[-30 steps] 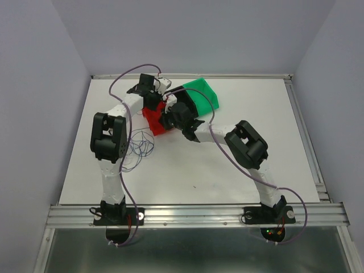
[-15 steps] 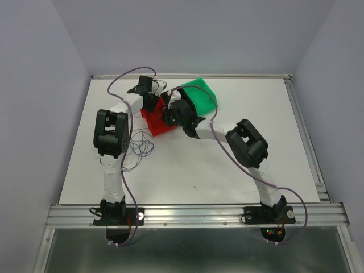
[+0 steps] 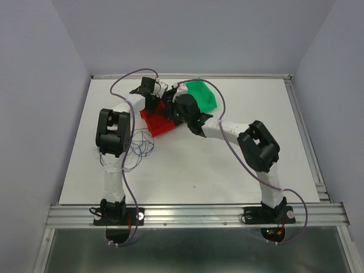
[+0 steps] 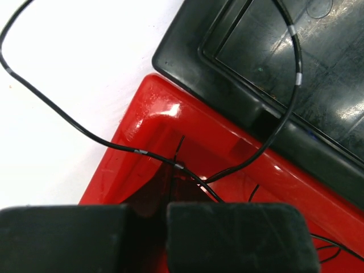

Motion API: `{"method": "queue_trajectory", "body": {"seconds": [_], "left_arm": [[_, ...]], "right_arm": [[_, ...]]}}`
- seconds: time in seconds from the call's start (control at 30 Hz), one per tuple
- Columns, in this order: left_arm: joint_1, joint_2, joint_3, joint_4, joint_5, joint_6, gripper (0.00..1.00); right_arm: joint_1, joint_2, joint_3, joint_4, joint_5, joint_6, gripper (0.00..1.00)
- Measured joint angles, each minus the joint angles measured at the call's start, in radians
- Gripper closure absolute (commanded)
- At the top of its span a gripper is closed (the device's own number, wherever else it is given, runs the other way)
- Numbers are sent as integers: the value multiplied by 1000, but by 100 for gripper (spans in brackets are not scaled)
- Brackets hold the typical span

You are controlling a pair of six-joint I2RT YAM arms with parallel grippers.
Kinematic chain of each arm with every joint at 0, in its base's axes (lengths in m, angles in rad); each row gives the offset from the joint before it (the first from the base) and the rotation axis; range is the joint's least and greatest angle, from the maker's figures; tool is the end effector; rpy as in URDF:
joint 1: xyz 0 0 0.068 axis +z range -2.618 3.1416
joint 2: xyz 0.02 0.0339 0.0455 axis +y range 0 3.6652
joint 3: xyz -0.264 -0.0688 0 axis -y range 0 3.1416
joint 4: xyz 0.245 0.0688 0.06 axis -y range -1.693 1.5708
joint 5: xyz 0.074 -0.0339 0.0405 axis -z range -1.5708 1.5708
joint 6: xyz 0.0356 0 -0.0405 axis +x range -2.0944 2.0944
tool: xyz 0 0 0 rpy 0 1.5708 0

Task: Untangle the cables

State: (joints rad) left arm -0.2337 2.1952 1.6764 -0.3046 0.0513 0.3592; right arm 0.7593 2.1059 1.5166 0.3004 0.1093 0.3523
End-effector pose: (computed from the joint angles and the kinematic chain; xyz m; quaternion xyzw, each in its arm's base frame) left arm 0.4775 -0.1156 0.1780 0.2808 0.8873 -0.0009 0.3657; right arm 0.3628 0.3390 0.2231 -0.1298 0.7904 0.2778 0.5303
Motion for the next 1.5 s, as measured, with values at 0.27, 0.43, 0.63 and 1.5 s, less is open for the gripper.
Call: {"method": "queue_trajectory", "body": {"seconds": [0.27, 0.43, 0.63, 1.5], "left_arm": [[0, -22, -49, 54, 20, -2, 100], [0, -52, -104, 92, 35, -6, 100], [1, -80, -155, 126, 76, -9, 100], [6, -119, -232, 201, 117, 0, 100]], "right_arm": [[-84, -24, -1, 30, -93, 34, 54], [-168, 31, 23, 53, -195, 98, 51], [-209, 165, 149, 66, -288, 163, 45], [-210, 449, 501, 59, -488, 335, 75]]}}
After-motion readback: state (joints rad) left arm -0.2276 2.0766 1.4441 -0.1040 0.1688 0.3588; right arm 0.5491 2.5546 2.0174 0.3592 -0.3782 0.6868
